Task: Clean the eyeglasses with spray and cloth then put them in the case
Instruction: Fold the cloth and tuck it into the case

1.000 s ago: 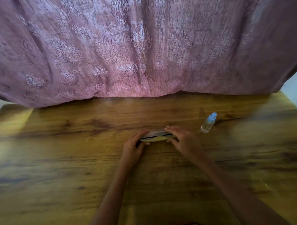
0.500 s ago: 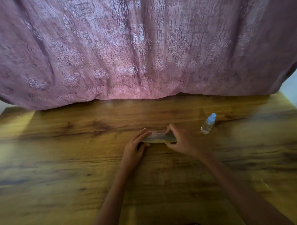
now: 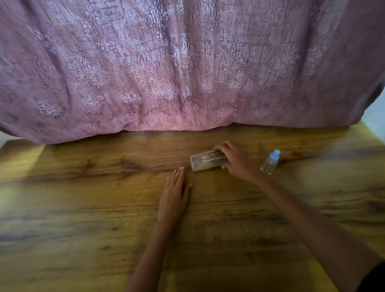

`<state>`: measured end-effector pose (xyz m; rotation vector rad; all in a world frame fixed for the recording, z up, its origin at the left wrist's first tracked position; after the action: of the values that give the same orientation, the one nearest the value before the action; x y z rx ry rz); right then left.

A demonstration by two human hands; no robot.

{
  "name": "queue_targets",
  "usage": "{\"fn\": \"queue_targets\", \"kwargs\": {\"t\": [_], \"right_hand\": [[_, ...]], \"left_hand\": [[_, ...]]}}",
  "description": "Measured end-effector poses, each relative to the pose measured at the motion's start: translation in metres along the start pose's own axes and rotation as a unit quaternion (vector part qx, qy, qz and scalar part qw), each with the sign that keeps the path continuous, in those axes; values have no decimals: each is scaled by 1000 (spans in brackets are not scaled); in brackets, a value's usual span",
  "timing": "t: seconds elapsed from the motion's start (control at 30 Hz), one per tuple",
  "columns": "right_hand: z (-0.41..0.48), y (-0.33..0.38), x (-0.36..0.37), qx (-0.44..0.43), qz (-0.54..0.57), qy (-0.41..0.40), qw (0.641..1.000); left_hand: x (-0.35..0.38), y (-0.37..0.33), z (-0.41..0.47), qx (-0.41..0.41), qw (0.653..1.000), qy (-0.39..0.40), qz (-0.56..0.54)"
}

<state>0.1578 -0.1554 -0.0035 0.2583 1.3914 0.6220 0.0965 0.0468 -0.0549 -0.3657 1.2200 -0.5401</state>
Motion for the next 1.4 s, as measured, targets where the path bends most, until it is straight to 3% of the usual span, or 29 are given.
{"fn": "queue_targets", "kwargs": {"t": [0.23,0.33,0.53,0.67,0.83,0.93,1.1,1.4], "right_hand": [[-1,-5,3,19,10,21,1000],[-2,-3,-1,18,-42,28,999],[-11,18,-61,-47,-169,-169,970],[-41,5,-100,14,-206,-311,928],[-83,-39,-98,172,8,-400,900],[-98,-62,-75,222,98,-387,890],[-106,-78,-51,294,103,-331,891],[-80,-70,-47,277,129,-315,899]], "left_hand": [[3,1,1,10,1000,5,21],[4,0,1,14,1000,6,23],[3,-1,1,10,1000,8,21],[3,-1,1,11,1000,14,26],[4,0,2,0,1000,18,16],[4,0,2,1,1000,18,18],[4,1,1,3,1000,20,24],[6,1,1,8,1000,13,20]]}}
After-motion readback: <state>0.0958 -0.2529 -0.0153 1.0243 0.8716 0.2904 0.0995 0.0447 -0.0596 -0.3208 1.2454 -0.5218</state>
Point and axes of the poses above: each hand's wrist, its own z-axis towards the middle knuckle, its own x-axis out of the palm, y = z × x, the point moved 7 cm from there along z, towards the middle knuckle, and after that the axes turned 11 degrees about -y, right-handed, at the moved point
